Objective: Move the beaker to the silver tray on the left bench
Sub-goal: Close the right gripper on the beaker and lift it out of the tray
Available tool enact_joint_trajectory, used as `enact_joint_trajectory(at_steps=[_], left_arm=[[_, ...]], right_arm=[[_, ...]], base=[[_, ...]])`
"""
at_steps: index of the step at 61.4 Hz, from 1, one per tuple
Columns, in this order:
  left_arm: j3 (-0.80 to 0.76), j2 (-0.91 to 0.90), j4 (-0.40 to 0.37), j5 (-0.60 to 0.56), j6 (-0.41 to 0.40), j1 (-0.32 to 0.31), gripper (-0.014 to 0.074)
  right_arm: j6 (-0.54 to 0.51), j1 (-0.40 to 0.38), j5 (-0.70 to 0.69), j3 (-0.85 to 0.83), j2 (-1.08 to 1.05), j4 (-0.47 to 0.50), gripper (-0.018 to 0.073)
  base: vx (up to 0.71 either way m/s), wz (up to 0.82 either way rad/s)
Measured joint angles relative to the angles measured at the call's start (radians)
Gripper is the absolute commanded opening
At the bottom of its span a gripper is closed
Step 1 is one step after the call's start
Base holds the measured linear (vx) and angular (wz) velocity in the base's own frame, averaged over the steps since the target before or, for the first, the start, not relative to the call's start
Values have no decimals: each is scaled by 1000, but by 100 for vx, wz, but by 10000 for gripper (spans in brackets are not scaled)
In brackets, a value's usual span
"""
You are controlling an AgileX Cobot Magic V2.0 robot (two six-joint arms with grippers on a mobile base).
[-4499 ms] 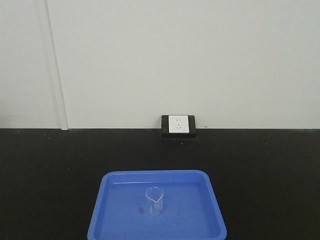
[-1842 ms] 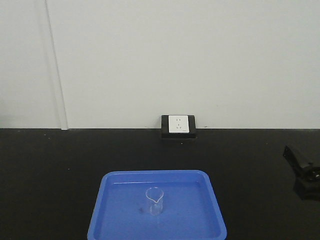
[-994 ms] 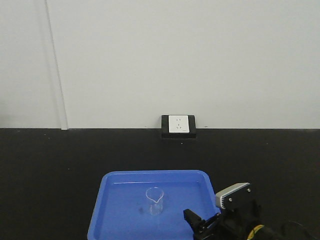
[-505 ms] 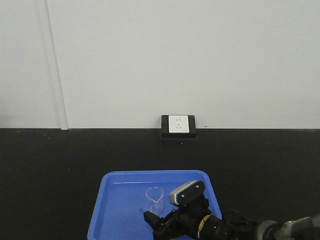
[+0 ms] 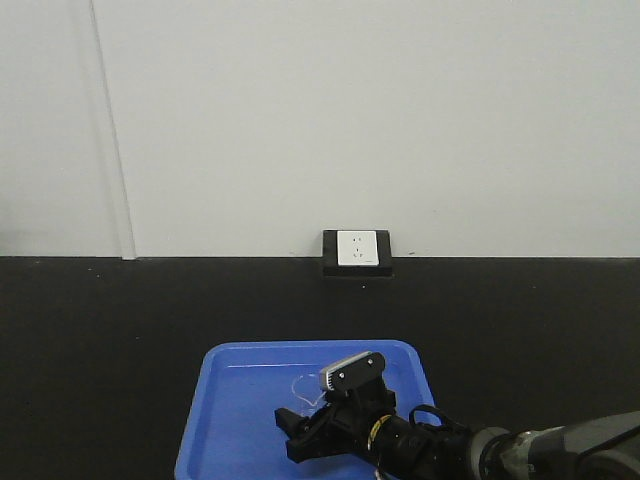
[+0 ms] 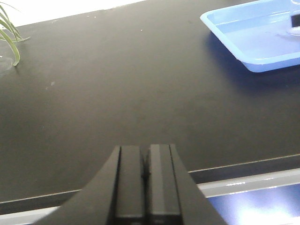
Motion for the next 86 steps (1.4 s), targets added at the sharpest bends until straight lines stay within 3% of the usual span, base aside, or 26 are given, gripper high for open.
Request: enact_joint_trajectory(at_steps=[12, 19, 25, 32, 36, 54, 69, 75, 86], left_arm=[[0, 0, 0, 0, 0, 0, 1], [0, 0, 0, 0, 0, 0, 1], [0, 0, 0, 0, 0, 0, 1], [0, 0, 0, 0, 0, 0, 1], [0, 0, 0, 0, 0, 0, 1], [0, 0, 0, 0, 0, 0, 1], [0, 0, 0, 0, 0, 0, 1], [0, 0, 0, 0, 0, 0, 1], [0, 0, 0, 0, 0, 0, 1]], right_arm=[[26, 0, 42, -74, 47, 3, 573], [50, 0, 61, -89, 59, 3, 494], [52, 0, 64, -90, 59, 3, 337], [55, 0, 64, -93, 60, 6, 74], [55, 0, 59, -93, 60, 10, -18], [59, -1, 74, -93, -3, 18, -14], [59, -28, 370, -85, -224, 19, -12], [59, -58, 474, -26, -362, 22, -11], [59, -121, 516, 194, -638, 12, -11]], base=[[0, 0], [0, 0], [0, 0], [0, 0], [0, 0], [0, 0], [0, 0], [0, 0], [0, 0]])
